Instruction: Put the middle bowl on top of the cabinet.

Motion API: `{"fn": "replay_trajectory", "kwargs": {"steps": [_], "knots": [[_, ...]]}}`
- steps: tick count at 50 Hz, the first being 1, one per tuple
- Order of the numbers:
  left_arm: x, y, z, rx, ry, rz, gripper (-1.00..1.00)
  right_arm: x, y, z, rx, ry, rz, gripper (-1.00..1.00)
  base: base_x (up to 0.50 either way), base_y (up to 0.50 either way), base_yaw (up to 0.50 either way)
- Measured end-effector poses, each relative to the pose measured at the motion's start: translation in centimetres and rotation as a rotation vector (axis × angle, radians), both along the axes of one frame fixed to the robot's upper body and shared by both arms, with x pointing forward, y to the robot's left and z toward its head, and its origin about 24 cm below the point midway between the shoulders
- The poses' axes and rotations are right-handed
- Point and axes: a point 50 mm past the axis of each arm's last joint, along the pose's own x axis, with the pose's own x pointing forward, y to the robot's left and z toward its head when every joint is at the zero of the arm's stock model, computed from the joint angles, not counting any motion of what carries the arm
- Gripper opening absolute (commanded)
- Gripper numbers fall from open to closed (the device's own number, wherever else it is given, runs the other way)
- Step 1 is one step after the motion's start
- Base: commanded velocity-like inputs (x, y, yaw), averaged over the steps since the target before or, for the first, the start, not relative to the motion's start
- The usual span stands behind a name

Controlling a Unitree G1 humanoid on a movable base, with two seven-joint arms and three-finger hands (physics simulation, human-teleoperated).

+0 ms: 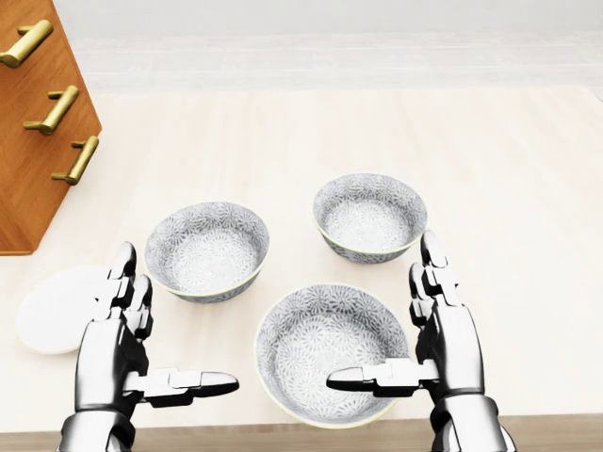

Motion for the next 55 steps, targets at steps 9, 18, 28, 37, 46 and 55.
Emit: {"fn": "replay_trajectory", "kwargs": {"steps": [9,18,28,37,46,55], "knots": [[0.2,0.4,0.2,0.025,-0.010,-0.022,1.00,0.2,-0.8,-0.3,-0.028,0.012,-0.005,1.00,0.00,0.00,0.00],[0.2,0.6,0.5,0.052,-0.033,-0.027,1.00,0.1,-1.4,-0.6,-0.069,0.015,-0.032,1.00,0.00,0.18,0.00],[0.0,1.1,1.1,0.065,-0.051,-0.027,1.00,-0.1,-1.6,-0.7,-0.091,0.013,-0.046,1.00,0.00,0.50,0.00],[-0.1,1.3,1.5,0.070,-0.059,-0.027,1.00,-0.2,-1.8,-0.4,-0.100,0.007,-0.052,1.00,0.00,0.50,0.00],[-0.1,1.7,1.2,0.077,-0.056,-0.020,1.00,-0.2,-1.9,-0.2,-0.105,0.004,-0.053,1.00,0.00,0.50,0.00],[-0.1,2.0,0.9,0.076,-0.058,-0.019,1.00,-0.1,-1.9,0.0,-0.107,0.002,-0.051,1.00,0.00,0.50,0.00]]}}
